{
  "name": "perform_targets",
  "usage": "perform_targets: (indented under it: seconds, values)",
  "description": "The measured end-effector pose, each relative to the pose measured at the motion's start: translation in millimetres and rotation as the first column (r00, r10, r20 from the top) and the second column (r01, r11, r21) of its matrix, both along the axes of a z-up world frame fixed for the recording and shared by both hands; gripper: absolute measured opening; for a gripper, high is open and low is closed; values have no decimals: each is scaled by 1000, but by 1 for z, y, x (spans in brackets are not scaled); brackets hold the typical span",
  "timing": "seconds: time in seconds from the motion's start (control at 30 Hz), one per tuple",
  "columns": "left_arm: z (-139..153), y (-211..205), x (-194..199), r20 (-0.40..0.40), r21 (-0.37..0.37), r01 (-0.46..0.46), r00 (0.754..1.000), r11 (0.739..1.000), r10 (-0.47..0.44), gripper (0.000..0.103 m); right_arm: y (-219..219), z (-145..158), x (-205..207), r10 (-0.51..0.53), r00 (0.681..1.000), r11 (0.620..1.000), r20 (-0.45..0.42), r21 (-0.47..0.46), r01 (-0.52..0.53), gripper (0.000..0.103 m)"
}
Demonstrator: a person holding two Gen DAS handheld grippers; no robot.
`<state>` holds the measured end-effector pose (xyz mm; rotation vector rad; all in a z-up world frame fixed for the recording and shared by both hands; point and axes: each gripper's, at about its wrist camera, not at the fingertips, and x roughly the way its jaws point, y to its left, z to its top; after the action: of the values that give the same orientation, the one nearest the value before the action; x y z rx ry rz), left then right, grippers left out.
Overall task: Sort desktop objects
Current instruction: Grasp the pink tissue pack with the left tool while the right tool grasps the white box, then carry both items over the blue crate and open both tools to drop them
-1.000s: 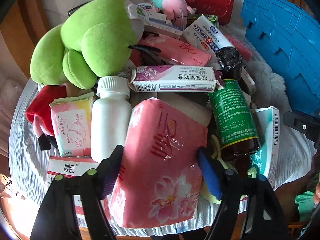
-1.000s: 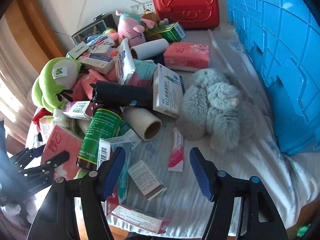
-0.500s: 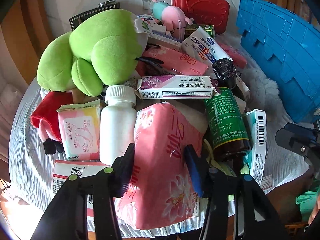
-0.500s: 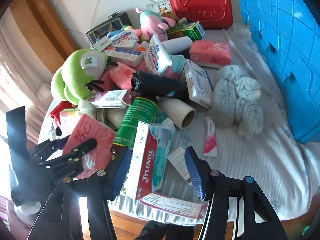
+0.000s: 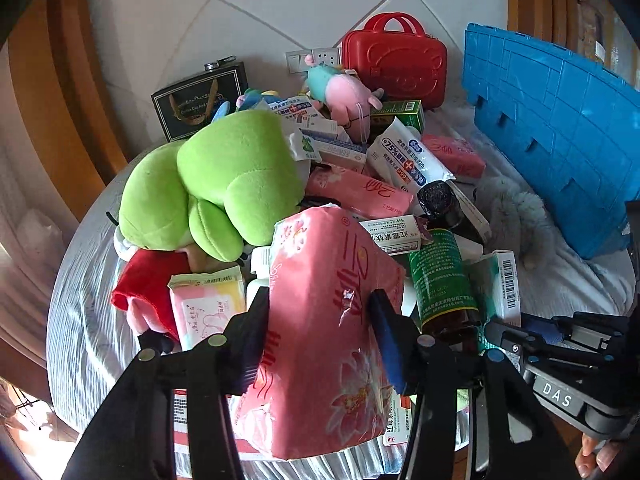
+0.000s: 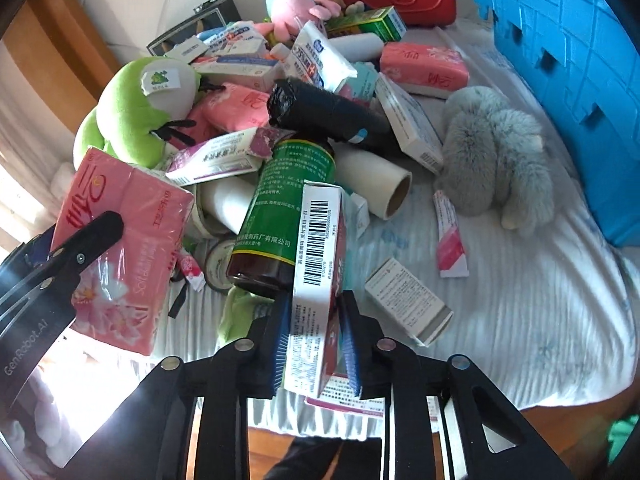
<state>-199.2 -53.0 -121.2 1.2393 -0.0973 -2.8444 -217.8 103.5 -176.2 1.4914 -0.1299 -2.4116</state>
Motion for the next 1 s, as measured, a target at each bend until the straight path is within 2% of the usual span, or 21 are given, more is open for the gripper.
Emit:
perform_targets:
  seconds: [0.17, 0.33, 0.53, 0.73, 0.9, 1.0]
  values:
    - [33, 2, 3, -90, 21, 30, 996, 999, -28, 48, 6, 48, 12, -43, 989, 999, -142, -7, 42, 19]
    - [74, 13, 5, -194, 35, 59, 980, 998, -52, 49, 14, 109, 20, -73, 957, 997, -282, -17, 70, 18]
    - [124, 55, 1, -300, 52, 112, 950, 992, -91, 48, 47, 179, 24, -103, 889, 994, -447, -21, 105, 18]
    - [170, 141, -8, -417, 45, 160, 900, 986, -127, 49, 125, 241, 30, -160, 786, 985, -597, -47, 165, 18]
    - [202, 246, -24, -502, 70, 170, 857, 983, -112, 49, 232, 272, 23, -181, 693, 978, -698, -54, 201, 18]
    - [217, 318, -35, -520, 90, 154, 850, 984, -86, 49, 304, 282, 8, -175, 657, 975, -733, -38, 217, 18]
